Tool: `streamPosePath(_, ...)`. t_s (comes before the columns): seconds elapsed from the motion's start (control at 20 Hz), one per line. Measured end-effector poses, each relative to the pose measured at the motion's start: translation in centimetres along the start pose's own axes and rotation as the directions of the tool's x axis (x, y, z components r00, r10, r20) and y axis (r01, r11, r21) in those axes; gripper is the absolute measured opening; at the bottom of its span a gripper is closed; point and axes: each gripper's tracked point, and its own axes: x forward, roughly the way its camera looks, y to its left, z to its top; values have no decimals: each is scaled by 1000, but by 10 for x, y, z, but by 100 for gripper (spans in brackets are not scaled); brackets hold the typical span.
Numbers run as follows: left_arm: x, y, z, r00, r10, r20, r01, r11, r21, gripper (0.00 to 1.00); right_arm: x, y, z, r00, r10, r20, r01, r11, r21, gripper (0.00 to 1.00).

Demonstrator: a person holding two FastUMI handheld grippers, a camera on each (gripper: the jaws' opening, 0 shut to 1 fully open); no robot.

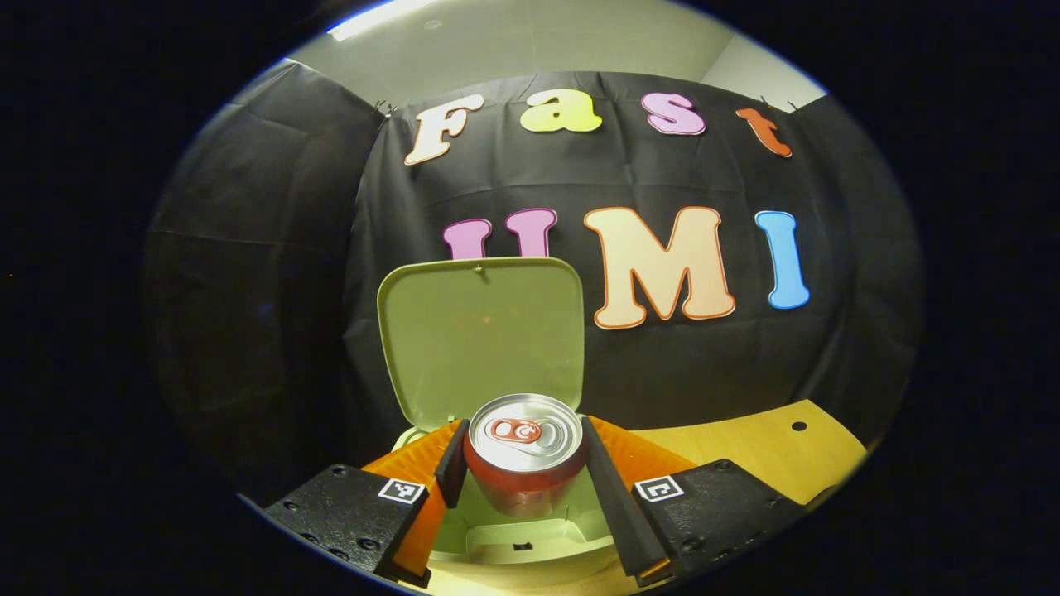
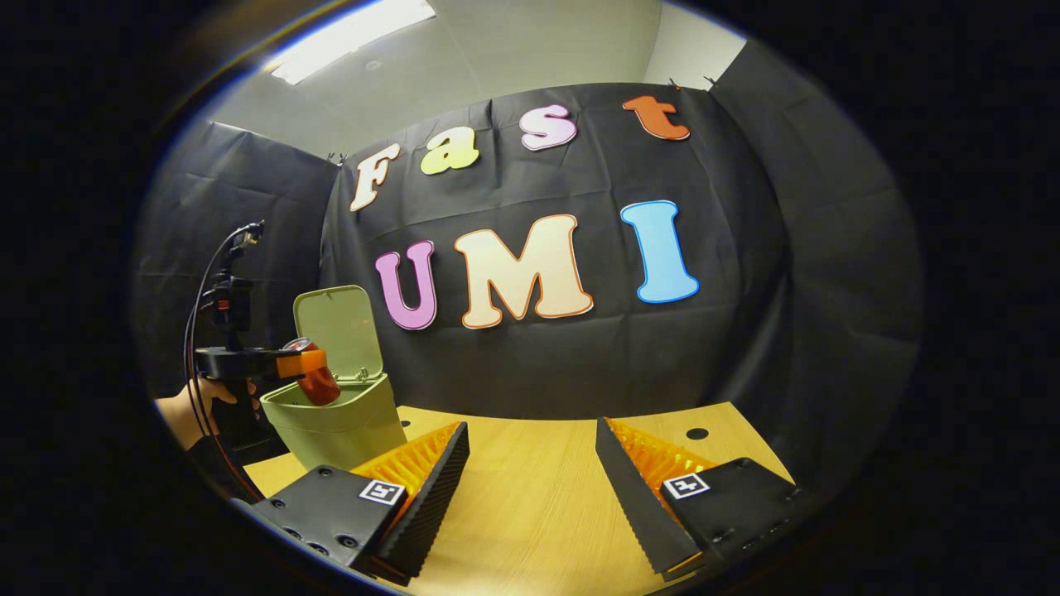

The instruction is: Press the lid of the desktop garbage bin to open it, pick up the crumpled paper on the desktop and throw it into the bin, then pick up the pop can on the desktop and drop it into the bin, and finally close the garbage bin lid.

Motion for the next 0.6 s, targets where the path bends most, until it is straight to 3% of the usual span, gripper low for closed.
streamPosePath(0.15, 5, 10, 2, 1000, 16, 12, -16, 999, -49, 78, -2, 2, 5, 1000, -18, 14, 18, 1000, -24, 97)
streamPosePath(0.25, 5, 11, 16, 999, 17, 43, -14, 998, -63, 88, -3, 1, 15, 999, -25, 38, 28, 997, -69, 93)
streamPosePath(0.3, 7, 12, 22, 998, 16, 54, -13, 998, -54, 91, -3, 3, 20, 998, -27, 51, 31, 996, -80, 96)
streamPosePath(0.6, 14, 10, 78, 992, -19, 121, 10, 997, 72, 93, -1, 19, 8, 1000, -13, 25, 14, 999, -50, 96)
